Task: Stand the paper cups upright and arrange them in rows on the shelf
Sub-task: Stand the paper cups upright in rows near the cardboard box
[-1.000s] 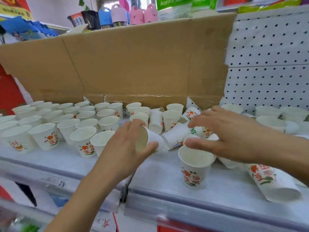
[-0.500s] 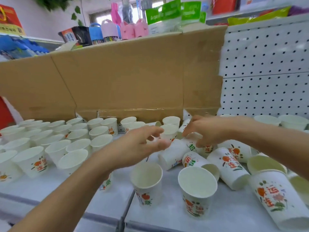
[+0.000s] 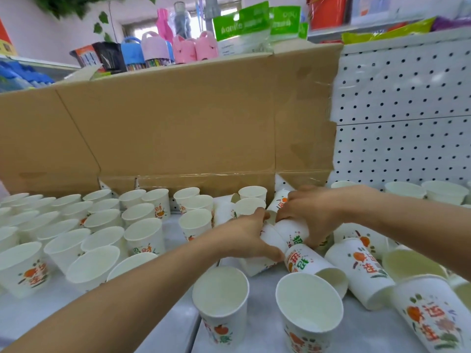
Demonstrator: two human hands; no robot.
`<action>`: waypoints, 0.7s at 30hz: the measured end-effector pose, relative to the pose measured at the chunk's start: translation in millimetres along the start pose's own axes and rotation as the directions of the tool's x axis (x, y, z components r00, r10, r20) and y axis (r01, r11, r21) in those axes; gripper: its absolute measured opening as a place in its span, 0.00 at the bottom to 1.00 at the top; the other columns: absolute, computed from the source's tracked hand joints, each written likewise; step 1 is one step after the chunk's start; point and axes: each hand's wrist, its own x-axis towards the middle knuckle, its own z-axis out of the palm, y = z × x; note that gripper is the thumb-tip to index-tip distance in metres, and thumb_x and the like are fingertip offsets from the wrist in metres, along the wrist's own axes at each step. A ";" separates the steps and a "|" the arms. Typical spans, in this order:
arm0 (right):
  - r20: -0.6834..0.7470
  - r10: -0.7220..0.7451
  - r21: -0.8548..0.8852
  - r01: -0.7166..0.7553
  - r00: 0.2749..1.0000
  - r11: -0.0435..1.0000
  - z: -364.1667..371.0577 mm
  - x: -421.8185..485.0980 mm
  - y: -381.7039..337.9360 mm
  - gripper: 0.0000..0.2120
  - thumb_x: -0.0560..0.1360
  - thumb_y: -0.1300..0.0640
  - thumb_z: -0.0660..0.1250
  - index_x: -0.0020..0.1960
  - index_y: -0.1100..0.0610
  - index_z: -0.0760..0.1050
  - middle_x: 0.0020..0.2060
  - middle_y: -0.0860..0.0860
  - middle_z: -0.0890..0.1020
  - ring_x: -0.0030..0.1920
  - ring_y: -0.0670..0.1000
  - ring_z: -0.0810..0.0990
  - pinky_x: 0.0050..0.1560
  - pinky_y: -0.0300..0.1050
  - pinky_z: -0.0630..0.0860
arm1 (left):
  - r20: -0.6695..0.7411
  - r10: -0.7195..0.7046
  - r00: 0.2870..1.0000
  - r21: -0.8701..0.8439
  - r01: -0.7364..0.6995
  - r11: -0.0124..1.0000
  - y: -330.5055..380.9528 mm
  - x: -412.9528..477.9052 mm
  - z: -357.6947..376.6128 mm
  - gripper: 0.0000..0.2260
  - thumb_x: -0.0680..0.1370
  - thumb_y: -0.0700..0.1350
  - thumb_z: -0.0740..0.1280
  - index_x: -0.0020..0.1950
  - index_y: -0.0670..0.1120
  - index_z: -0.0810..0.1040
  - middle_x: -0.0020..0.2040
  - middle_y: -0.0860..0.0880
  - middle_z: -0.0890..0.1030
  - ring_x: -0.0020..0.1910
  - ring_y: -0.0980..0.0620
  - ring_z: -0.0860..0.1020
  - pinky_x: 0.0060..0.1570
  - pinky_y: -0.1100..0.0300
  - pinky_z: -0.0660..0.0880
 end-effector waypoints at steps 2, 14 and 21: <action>-0.062 -0.017 0.059 0.020 0.998 0.998 -5.8 -5.1 0.8 0.34 0.63 0.41 0.75 0.65 0.38 0.64 0.56 0.45 0.71 0.57 0.49 0.68 0.59 0.50 0.70 | -0.052 0.032 0.998 -0.051 -0.034 0.998 -5.5 -5.4 -3.4 0.34 0.68 0.61 0.73 0.70 0.57 0.63 0.62 0.54 0.76 0.54 0.54 0.75 0.54 0.57 0.76; -0.245 -0.006 0.787 0.203 0.970 0.582 -31.8 -15.8 3.9 0.23 0.65 0.40 0.72 0.56 0.49 0.74 0.48 0.47 0.84 0.49 0.50 0.83 0.52 0.50 0.81 | -0.394 -0.112 0.912 -0.508 -0.114 0.854 -51.8 -64.5 -11.5 0.32 0.63 0.51 0.79 0.61 0.61 0.66 0.58 0.57 0.74 0.52 0.54 0.77 0.50 0.60 0.77; -0.111 -0.022 0.705 0.094 0.994 0.703 -35.3 -4.7 -12.4 0.22 0.72 0.42 0.70 0.62 0.49 0.72 0.50 0.48 0.81 0.45 0.49 0.83 0.45 0.46 0.83 | -0.288 -0.116 0.951 -0.448 -0.026 0.894 -55.5 -72.1 -1.2 0.28 0.67 0.53 0.78 0.64 0.59 0.71 0.62 0.57 0.70 0.51 0.61 0.75 0.41 0.69 0.75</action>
